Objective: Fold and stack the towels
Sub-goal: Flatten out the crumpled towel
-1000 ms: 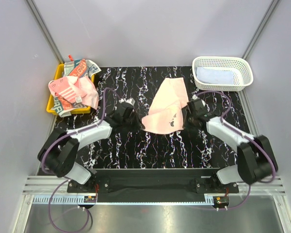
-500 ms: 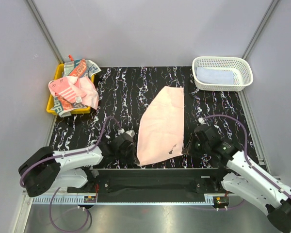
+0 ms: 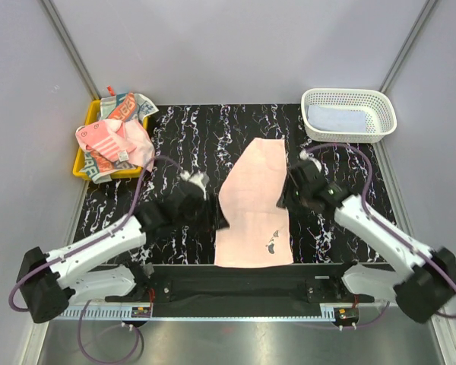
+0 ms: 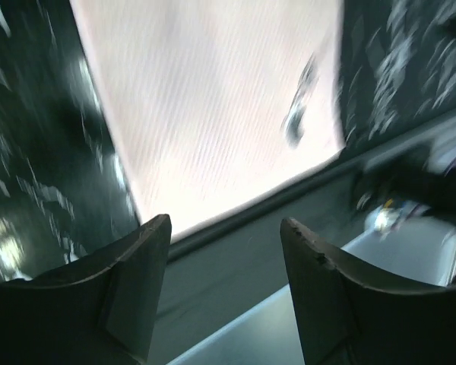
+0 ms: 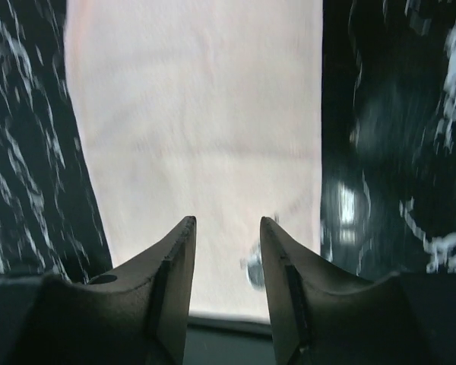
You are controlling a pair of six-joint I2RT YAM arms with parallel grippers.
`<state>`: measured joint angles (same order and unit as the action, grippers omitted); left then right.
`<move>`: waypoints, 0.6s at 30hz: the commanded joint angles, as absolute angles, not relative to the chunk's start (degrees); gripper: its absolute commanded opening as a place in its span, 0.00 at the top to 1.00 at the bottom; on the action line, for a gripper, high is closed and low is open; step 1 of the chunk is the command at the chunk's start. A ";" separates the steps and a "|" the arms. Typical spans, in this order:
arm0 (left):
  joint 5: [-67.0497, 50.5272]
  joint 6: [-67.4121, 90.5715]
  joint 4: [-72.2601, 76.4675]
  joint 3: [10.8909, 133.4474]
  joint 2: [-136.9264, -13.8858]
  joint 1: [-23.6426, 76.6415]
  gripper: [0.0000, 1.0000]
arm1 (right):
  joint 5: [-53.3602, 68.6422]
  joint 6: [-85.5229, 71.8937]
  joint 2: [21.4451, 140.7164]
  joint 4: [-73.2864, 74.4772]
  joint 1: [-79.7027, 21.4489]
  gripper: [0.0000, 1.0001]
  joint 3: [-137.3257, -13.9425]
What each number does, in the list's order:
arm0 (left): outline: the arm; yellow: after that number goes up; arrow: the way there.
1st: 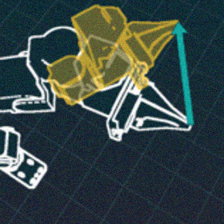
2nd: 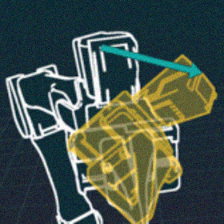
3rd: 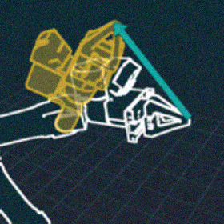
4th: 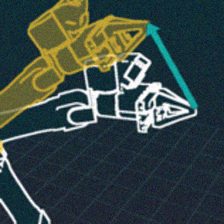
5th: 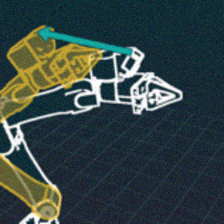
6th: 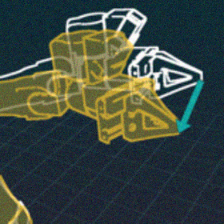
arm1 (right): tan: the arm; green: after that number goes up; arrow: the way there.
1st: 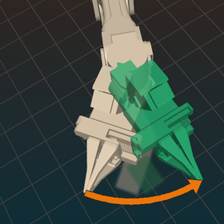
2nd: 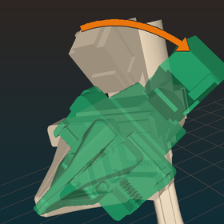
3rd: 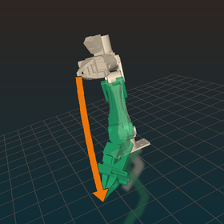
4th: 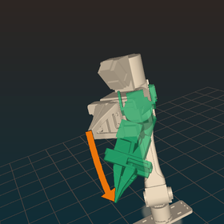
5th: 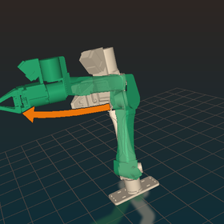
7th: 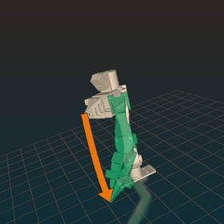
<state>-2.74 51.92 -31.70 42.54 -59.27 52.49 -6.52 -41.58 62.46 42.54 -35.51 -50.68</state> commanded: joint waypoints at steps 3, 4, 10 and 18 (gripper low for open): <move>2.80 41.06 -24.45 56.93 -73.09 39.39 0.35 | -11.33 -30.16 86.59 29.62 -24.54 0.54 -68.67; 1.51 39.91 -23.56 59.65 -76.17 37.90 0.35 | -12.73 -28.15 90.14 30.40 -23.83 0.54 -72.12; -1.66 31.83 -19.78 79.88 -99.21 31.74 0.36 | -16.35 -23.82 112.56 31.98 -18.29 0.54 -94.72; -4.92 26.64 -19.87 91.05 -114.16 28.48 0.34 | -16.61 -21.01 134.09 34.80 -14.59 0.52 -116.88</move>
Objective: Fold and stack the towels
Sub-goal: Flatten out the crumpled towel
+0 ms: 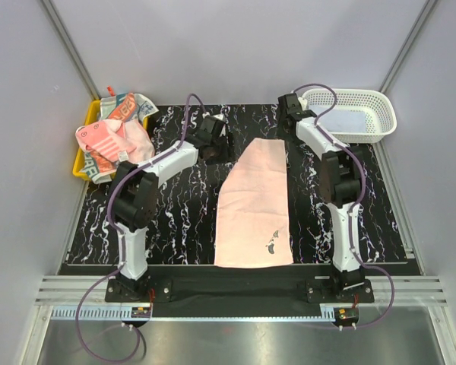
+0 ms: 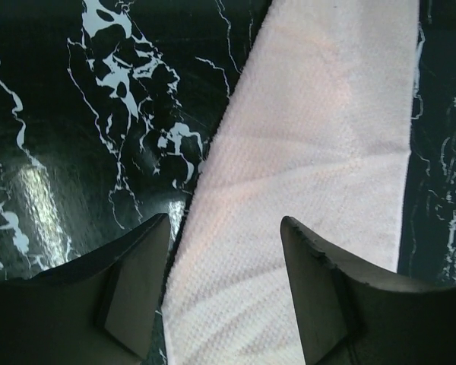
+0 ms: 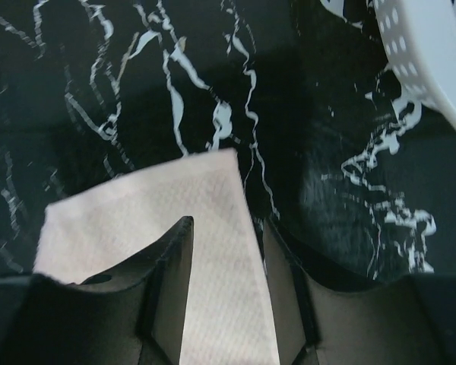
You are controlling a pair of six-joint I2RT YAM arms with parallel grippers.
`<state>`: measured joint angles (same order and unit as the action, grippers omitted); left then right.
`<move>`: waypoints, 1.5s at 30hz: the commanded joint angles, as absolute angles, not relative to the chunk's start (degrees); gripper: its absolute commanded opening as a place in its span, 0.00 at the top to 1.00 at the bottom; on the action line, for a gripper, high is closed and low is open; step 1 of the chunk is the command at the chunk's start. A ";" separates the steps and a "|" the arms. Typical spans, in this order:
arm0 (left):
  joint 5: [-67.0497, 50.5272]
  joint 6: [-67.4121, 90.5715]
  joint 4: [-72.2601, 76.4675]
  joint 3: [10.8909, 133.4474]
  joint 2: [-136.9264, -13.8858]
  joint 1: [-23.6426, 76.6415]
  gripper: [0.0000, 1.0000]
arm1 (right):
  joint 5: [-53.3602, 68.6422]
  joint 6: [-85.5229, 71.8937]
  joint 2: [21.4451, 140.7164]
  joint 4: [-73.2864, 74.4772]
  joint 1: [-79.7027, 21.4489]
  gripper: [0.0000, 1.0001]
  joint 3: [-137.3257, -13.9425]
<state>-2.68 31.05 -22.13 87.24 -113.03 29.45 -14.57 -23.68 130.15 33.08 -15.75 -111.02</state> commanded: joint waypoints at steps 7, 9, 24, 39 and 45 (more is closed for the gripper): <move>-11.16 24.61 -18.38 95.63 -122.60 26.54 0.34 | -16.79 -19.51 142.82 37.10 -13.98 0.49 -126.39; -11.60 25.05 -17.49 95.54 -123.04 26.45 0.33 | -16.44 -19.16 143.08 36.56 -13.97 0.49 -126.47; -14.85 28.30 -13.89 95.54 -125.59 25.84 0.33 | -10.37 -20.39 142.56 31.91 -13.89 0.58 -121.82; -14.68 30.23 -10.82 93.44 -124.99 25.05 0.34 | -6.60 -20.31 130.11 23.66 -14.85 1.00 -113.04; -11.69 35.41 -7.21 88.69 -120.86 23.21 0.33 | -3.78 -18.63 116.83 17.16 -18.71 1.00 -100.92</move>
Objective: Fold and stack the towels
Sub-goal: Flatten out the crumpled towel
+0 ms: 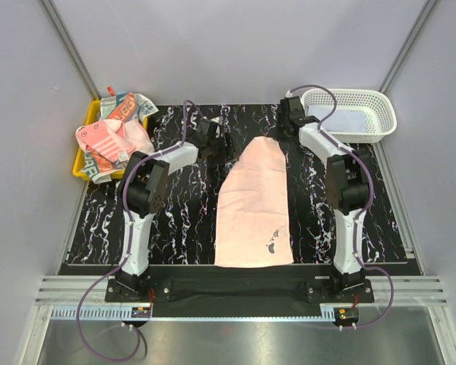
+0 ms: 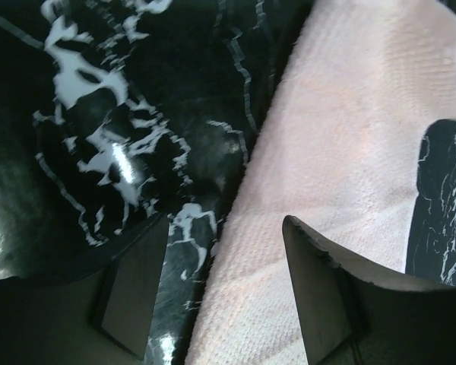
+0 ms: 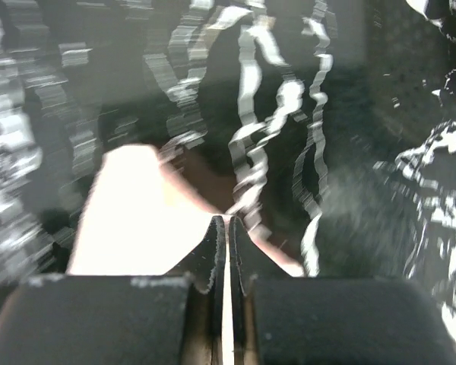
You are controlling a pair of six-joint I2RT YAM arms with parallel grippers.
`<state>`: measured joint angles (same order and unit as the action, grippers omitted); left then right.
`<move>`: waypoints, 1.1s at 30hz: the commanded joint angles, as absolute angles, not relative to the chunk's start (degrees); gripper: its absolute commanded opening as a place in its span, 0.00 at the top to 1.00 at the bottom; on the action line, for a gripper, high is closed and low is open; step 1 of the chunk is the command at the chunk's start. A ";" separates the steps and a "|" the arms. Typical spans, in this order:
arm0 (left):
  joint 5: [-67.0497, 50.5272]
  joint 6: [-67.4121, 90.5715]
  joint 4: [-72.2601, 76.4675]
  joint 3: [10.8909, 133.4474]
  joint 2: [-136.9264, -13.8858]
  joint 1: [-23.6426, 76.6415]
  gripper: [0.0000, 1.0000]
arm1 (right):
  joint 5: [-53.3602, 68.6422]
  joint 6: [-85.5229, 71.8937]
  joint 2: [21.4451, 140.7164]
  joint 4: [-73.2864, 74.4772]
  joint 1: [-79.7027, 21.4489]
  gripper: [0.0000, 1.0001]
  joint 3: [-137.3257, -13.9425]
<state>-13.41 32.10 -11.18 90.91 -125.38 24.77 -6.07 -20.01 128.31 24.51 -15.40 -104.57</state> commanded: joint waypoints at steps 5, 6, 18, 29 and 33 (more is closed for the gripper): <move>-8.79 39.28 -9.39 87.10 -116.20 20.57 0.34 | -6.41 -19.59 104.71 13.45 -25.30 1.00 -84.93; -8.44 39.46 -10.19 87.10 -115.67 20.22 0.34 | -6.07 -20.38 102.94 11.62 -27.23 1.00 -82.12; -9.13 40.61 -12.30 79.19 -103.81 19.77 0.35 | -16.69 -35.31 77.88 13.00 -46.92 1.00 -44.49; -0.19 27.34 -27.93 89.45 -106.60 34.62 0.34 | -23.56 -49.22 64.87 11.01 -53.96 1.00 -24.70; 6.05 26.28 -29.88 91.93 -109.42 41.03 0.34 | -23.20 -49.92 64.25 7.14 -53.97 1.00 -22.07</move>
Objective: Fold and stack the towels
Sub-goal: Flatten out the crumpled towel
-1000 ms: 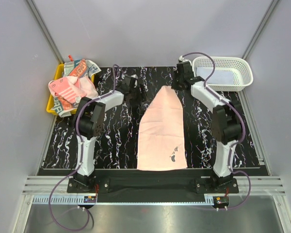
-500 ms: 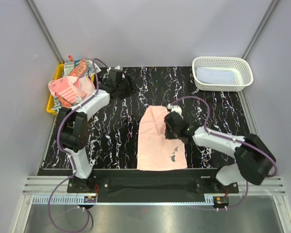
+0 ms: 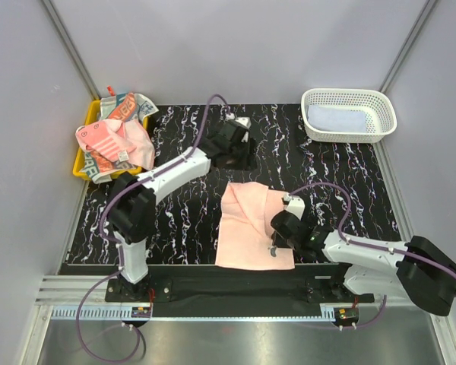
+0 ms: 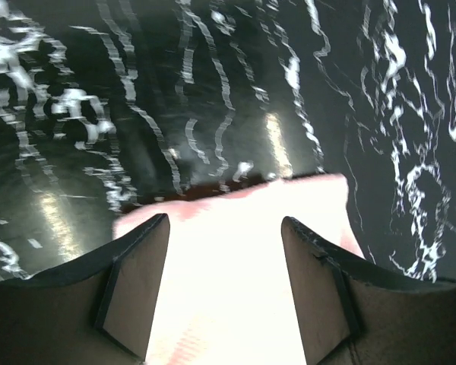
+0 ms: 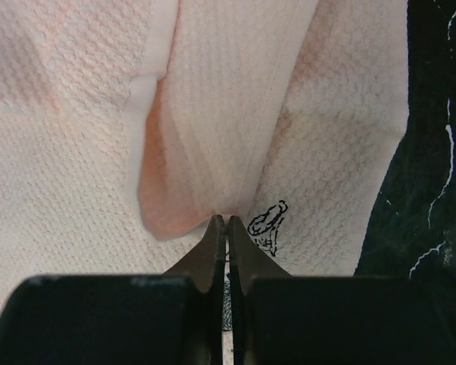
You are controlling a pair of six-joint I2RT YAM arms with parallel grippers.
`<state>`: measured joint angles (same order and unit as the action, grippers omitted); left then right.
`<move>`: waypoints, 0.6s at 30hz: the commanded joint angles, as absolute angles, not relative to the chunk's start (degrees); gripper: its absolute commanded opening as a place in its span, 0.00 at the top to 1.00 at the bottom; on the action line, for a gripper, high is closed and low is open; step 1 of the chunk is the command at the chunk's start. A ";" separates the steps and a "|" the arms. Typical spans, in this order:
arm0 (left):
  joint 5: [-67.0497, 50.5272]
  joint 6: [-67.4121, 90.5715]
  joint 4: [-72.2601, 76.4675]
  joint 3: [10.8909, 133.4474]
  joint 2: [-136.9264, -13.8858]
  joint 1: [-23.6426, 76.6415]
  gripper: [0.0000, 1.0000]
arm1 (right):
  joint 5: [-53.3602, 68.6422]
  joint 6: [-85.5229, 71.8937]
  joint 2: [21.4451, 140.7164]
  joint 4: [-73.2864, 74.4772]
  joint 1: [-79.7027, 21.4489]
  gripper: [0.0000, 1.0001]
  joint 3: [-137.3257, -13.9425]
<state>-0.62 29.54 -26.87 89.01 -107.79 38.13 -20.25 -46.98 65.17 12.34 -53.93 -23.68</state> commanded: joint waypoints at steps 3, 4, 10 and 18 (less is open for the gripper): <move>6.42 26.98 -29.97 93.94 -112.32 43.49 0.34 | -23.12 -50.62 63.90 3.88 -53.96 1.00 -19.87; 6.76 27.07 -30.49 94.91 -113.46 44.11 0.34 | -23.29 -50.71 64.07 3.69 -53.96 1.00 -19.69; 12.98 27.51 -33.47 103.42 -122.33 48.07 0.33 | -22.94 -50.98 65.21 1.93 -53.96 1.00 -19.51; 19.68 29.97 -35.51 107.05 -127.97 50.27 0.32 | -22.68 -50.98 66.71 1.14 -53.96 1.00 -19.69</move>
